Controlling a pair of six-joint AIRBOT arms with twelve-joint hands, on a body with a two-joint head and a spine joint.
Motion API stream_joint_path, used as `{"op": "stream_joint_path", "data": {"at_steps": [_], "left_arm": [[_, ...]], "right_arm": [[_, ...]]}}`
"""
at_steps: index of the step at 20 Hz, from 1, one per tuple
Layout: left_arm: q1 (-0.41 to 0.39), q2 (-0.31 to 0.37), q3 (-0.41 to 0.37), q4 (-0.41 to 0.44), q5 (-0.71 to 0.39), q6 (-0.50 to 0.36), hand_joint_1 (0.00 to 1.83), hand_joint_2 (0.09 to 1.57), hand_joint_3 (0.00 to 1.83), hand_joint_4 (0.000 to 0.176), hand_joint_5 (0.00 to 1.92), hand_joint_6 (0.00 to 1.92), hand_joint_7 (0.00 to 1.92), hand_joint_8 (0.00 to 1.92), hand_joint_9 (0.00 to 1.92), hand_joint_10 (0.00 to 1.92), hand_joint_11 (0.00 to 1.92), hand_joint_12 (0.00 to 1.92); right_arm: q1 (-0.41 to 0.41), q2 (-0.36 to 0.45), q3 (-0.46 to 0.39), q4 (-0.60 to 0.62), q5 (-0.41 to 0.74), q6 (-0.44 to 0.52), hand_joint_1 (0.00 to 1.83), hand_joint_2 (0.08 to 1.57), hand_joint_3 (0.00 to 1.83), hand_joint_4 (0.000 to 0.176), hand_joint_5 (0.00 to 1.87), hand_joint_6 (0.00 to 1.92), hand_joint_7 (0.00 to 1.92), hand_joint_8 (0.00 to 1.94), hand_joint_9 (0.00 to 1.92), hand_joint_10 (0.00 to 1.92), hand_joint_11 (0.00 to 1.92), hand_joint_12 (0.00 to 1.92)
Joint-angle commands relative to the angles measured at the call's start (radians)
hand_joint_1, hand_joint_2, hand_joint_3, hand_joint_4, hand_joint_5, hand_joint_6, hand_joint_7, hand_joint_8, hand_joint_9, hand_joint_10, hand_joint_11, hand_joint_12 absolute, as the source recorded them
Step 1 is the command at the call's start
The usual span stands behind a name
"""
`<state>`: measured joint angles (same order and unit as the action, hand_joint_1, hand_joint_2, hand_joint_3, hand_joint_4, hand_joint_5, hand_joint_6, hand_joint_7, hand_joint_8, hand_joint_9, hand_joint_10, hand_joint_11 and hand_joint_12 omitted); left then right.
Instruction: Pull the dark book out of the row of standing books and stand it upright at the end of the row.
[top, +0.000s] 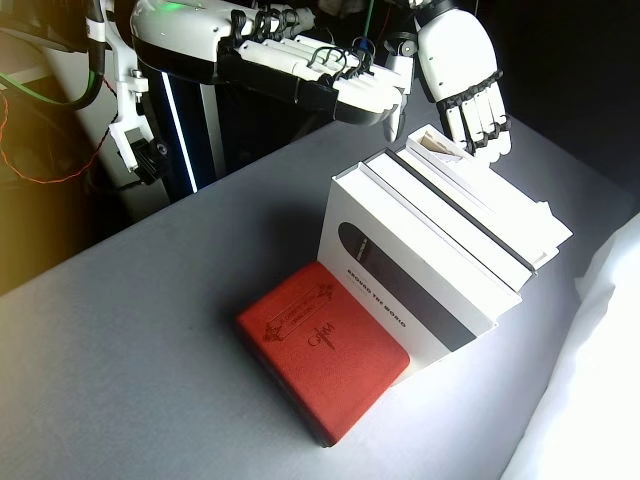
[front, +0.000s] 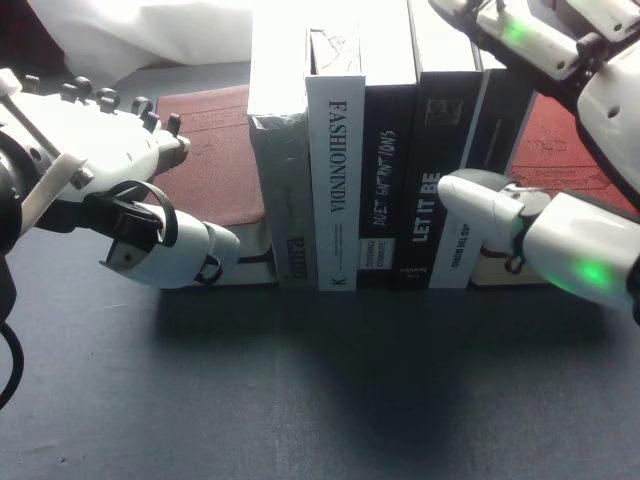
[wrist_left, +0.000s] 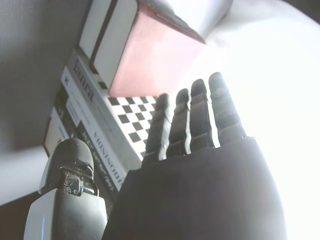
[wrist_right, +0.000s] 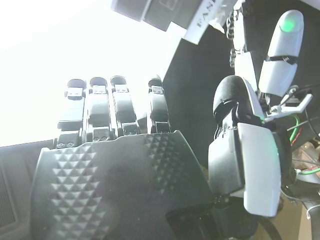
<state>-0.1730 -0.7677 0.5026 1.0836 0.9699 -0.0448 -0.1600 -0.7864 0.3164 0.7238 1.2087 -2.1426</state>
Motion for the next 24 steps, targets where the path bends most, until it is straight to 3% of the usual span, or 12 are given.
{"op": "stream_joint_path", "data": {"at_steps": [1, 12, 24], "left_arm": [[-0.016, 0.017, -0.003, 0.08, -0.006, 0.006, 0.0, 1.24, 0.0, 0.0, 0.07, 0.0, 0.03, 0.01, 0.02, 0.01, 0.02, 0.05], [-0.018, 0.016, -0.004, 0.078, -0.002, 0.007, 0.0, 1.23, 0.0, 0.0, 0.05, 0.0, 0.01, 0.0, 0.0, 0.0, 0.0, 0.02], [-0.02, 0.016, -0.004, 0.071, 0.0, 0.011, 0.0, 1.22, 0.0, 0.0, 0.04, 0.0, 0.01, 0.0, 0.0, 0.0, 0.0, 0.01]], "right_arm": [[0.016, 0.008, 0.0, -0.072, 0.084, 0.001, 0.0, 1.19, 0.02, 0.0, 0.0, 0.0, 0.0, 0.0, 0.0, 0.0, 0.0, 0.0], [0.044, -0.077, 0.067, 0.01, 0.035, -0.019, 0.0, 1.19, 0.01, 0.0, 0.03, 0.01, 0.03, 0.01, 0.0, 0.0, 0.0, 0.0], [0.039, -0.088, 0.111, 0.037, 0.0, -0.007, 0.0, 1.19, 0.0, 0.0, 0.0, 0.0, 0.0, 0.0, 0.0, 0.0, 0.0, 0.0]]}}
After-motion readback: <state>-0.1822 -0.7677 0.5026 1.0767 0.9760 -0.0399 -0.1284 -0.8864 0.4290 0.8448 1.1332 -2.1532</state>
